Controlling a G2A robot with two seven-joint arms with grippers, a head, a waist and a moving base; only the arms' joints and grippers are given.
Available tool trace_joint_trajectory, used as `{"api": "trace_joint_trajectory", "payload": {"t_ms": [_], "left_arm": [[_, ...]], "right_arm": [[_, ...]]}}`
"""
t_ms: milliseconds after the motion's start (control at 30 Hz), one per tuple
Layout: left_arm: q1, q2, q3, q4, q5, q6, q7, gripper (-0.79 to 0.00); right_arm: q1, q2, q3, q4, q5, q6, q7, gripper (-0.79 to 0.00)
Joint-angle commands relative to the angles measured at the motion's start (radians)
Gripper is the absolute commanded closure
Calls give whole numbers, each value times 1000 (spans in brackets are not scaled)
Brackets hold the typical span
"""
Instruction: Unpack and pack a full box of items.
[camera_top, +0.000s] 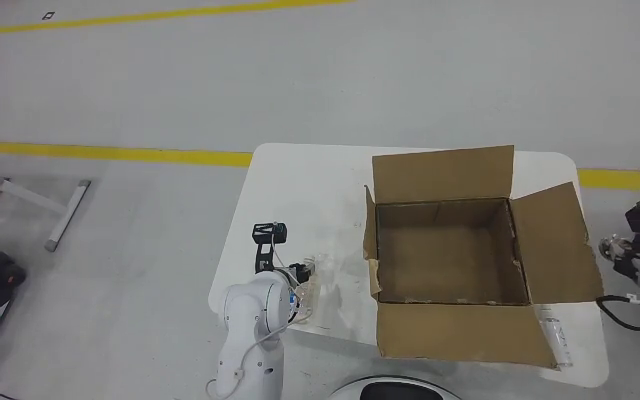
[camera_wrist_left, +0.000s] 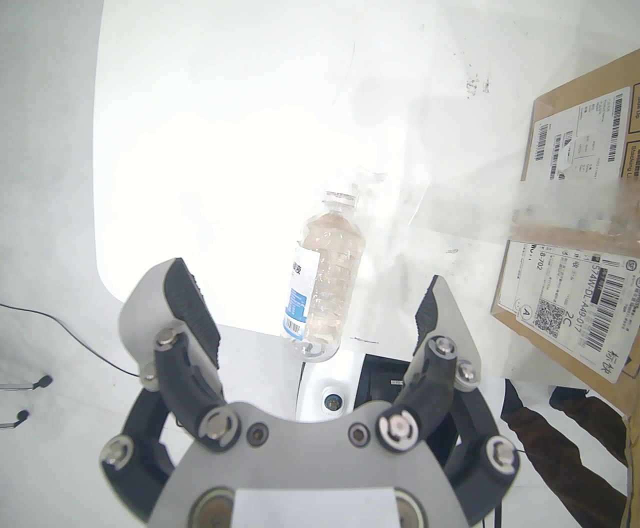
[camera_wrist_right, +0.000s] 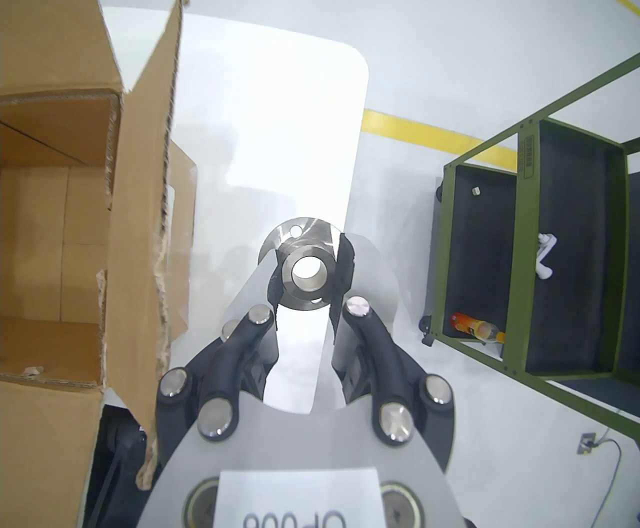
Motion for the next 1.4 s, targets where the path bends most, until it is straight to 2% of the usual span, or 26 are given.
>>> {"api": "trace_joint_trajectory", "payload": {"t_ms": [0, 667, 867, 1233, 1367], "left_arm": [[0, 0, 0, 0, 0, 0, 0, -785], [0, 0, 0, 0, 0, 0, 0, -785], [0, 0, 0, 0, 0, 0, 0, -785], [0, 0, 0, 0, 0, 0, 0, -785], [0, 0, 0, 0, 0, 0, 0, -785]], "right_arm": [[-8, 1, -8, 8, -6, -1, 1, 0], [-12, 3, -35, 23, -21, 0, -2, 0], [-34, 5, -50, 53, -41, -20, -35, 0], [-112, 11, -2, 139, -11, -99, 2, 0], [-154, 11, -25, 146, -58, -113, -20, 0]]}}
